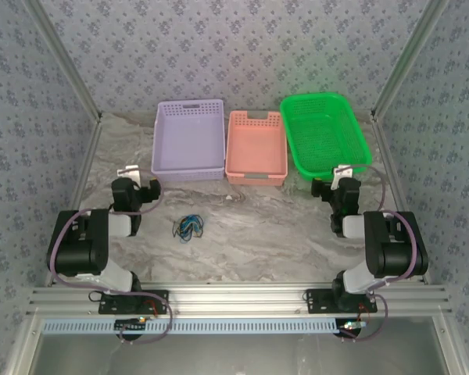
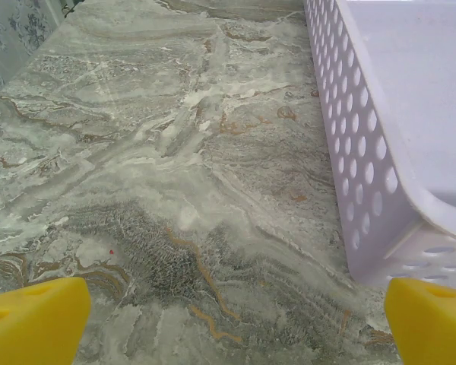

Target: Untangle the cables

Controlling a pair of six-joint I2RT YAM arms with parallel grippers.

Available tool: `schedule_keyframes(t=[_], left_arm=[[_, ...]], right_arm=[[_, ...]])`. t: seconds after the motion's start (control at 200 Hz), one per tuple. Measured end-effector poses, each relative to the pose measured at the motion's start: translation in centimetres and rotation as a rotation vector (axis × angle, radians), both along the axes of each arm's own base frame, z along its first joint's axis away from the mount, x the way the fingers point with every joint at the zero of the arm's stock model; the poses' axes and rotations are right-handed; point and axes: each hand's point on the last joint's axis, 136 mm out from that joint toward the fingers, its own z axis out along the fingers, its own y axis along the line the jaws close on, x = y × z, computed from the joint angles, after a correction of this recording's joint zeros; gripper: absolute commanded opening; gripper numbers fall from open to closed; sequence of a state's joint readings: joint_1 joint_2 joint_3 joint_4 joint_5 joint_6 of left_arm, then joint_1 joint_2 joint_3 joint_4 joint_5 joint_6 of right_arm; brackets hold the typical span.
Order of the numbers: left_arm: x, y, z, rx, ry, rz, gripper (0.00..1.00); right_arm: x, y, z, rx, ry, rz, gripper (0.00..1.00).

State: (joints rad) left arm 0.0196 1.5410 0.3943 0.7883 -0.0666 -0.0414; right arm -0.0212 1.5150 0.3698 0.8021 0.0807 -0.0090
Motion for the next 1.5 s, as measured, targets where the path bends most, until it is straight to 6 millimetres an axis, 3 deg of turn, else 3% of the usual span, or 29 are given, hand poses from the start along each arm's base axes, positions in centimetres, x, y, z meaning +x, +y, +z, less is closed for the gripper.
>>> schedule_keyframes(t=[0.949, 1.074, 1.139, 1.209, 1.314, 1.404, 1.439, 1.499], left_arm=[[0.0, 0.0, 0.0, 0.0, -0.001, -0.001, 0.99], [-0.6, -0.8, 1.5, 0.032, -0.011, -0.01, 0.99], [-1.4, -1.9, 5.0, 0.047, -0.076, -0.025, 0.99], [-2.5, -3.0, 11.5, 0.046, -0.219, -0.04, 0.99], [-4.8, -4.8, 22.3, 0.03, -0.423, -0.06, 0.99], [-7.8, -7.6, 31.0, -0.074, -0.532, -0.108, 0.99], [-9.0, -8.1, 33.5, -0.156, -0.531, -0.114, 0.99], [-10.5, -7.7, 36.4, -0.28, -0.509, -0.09, 0.99]], right_arm=[[0.0, 0.0, 0.0, 0.0, 0.001, -0.001, 0.99], [-0.4, -0.5, 0.9, -0.012, 0.033, -0.029, 0.99], [-0.7, -0.8, 3.8, -0.027, -0.004, -0.054, 0.99], [-1.1, -0.7, 9.0, -0.03, -0.09, -0.078, 0.99], [-1.9, 0.9, 20.7, -0.004, -0.268, -0.07, 0.99], [-4.7, 3.9, 32.2, 0.141, -0.443, 0.009, 0.99], [-6.1, 4.6, 35.5, 0.227, -0.49, 0.038, 0.99], [-8.2, 5.4, 38.4, 0.351, -0.514, 0.088, 0.99]])
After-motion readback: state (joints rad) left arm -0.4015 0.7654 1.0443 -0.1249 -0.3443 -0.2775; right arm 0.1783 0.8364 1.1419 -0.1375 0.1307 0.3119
